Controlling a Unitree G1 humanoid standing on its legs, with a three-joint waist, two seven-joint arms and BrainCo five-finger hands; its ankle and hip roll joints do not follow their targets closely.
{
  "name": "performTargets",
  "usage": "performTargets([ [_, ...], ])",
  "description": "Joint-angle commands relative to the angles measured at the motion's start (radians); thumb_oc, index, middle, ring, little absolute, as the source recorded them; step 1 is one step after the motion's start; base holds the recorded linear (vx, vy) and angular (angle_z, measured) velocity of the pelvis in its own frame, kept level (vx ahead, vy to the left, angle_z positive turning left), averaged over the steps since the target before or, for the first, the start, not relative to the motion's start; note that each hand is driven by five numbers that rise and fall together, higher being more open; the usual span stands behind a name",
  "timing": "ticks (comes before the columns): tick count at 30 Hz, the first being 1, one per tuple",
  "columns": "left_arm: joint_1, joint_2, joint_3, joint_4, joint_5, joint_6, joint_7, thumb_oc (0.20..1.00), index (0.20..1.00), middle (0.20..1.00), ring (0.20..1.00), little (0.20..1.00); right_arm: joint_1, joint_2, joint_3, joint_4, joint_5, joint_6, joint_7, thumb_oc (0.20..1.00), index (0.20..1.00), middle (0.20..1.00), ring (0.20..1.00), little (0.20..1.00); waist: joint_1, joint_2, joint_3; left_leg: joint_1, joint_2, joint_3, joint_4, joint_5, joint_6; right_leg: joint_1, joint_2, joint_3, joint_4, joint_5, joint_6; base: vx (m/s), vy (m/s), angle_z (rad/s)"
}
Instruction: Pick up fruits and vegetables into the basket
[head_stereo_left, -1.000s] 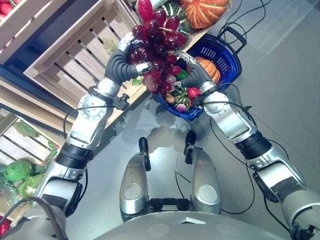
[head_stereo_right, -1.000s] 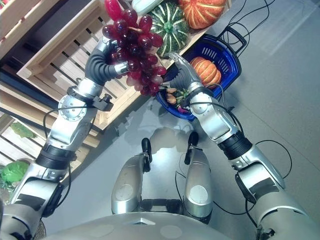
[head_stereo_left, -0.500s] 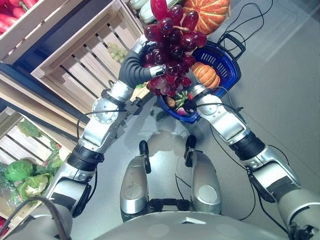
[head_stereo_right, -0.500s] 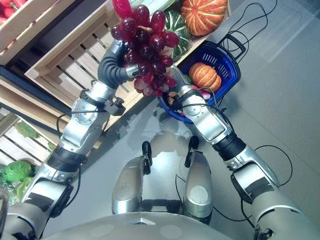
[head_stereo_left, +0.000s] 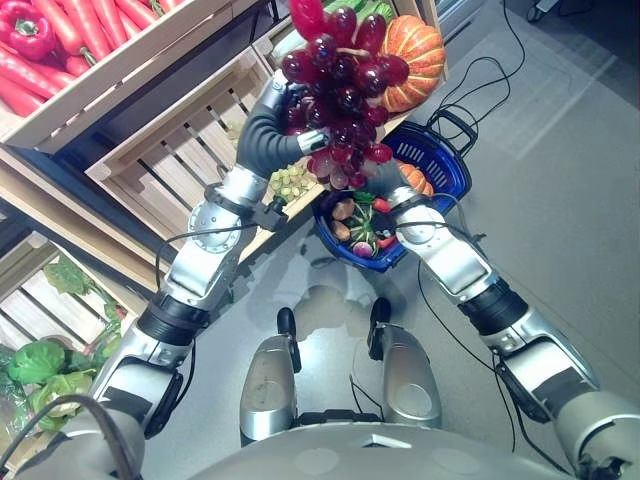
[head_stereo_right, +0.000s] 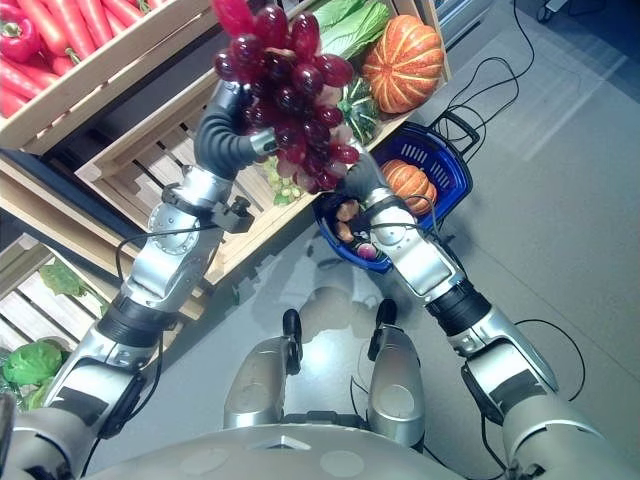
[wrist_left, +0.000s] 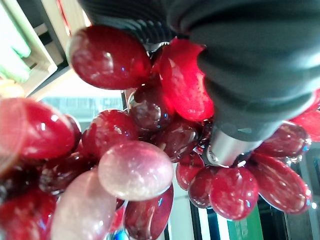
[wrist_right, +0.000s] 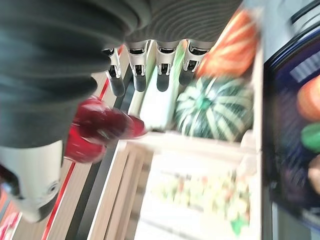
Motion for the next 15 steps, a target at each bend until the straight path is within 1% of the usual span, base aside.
performTargets([
  [1,0.042,-0.009,0.072,-0.129,0.027,-0.111,0.060,0.200,0.200,0.200,0.200,0.200,0.047,0.012,-0.074,-0.152,0.077,-0.122,-0.028,1.000,1.000,1.000,1.000,1.000,-0.021,-0.034,-0.039,0.022,0.024,0.062,0.024,-0.079,0.026,0.111,-0.083,-0.001,-0.062,-0.047,0.116,0.02,0.030,-0.08],
  [3,0.057,-0.016,0.096,-0.134,0.034,-0.115,0.089,0.200,0.200,0.200,0.200,0.200,0.086,0.019,-0.105,-0.207,0.138,-0.154,-0.006,1.000,1.000,1.000,1.000,1.000,-0.027,-0.032,-0.043,0.029,0.024,0.065,0.020,-0.079,0.025,0.117,-0.082,0.000,-0.064,-0.049,0.116,0.03,0.030,-0.05],
  [5,0.068,-0.023,0.110,-0.133,0.047,-0.121,0.105,0.200,0.200,0.200,0.200,0.200,0.113,0.023,-0.121,-0.246,0.162,-0.189,0.021,1.000,1.000,1.000,1.000,1.000,-0.032,-0.032,-0.048,0.032,0.024,0.068,0.020,-0.079,0.025,0.121,-0.082,0.001,-0.065,-0.050,0.117,0.03,0.026,-0.04],
  [10,0.097,-0.042,0.130,-0.147,0.071,-0.119,0.133,0.200,0.200,0.200,0.200,0.200,0.167,0.030,-0.121,-0.350,0.199,-0.225,0.092,1.000,1.000,1.000,1.000,1.000,-0.041,-0.028,-0.052,0.039,0.024,0.072,0.024,-0.079,0.024,0.124,-0.082,0.004,-0.060,-0.054,0.120,0.00,0.000,0.00],
  [12,0.104,-0.047,0.130,-0.156,0.073,-0.112,0.138,0.200,0.200,0.200,0.200,0.200,0.170,0.032,-0.111,-0.375,0.220,-0.231,0.106,1.000,1.000,1.000,1.000,1.000,-0.041,-0.027,-0.050,0.043,0.023,0.071,0.023,-0.078,0.024,0.128,-0.082,0.005,-0.060,-0.056,0.121,0.00,0.000,0.00],
  [15,0.103,-0.053,0.121,-0.163,0.079,-0.095,0.147,0.200,0.200,0.200,0.200,0.200,0.162,0.044,-0.085,-0.400,0.255,-0.250,0.163,1.000,1.000,1.000,1.000,1.000,-0.039,-0.026,-0.046,0.044,0.021,0.069,0.023,-0.078,0.023,0.130,-0.083,0.005,-0.060,-0.057,0.121,0.00,0.000,0.00],
])
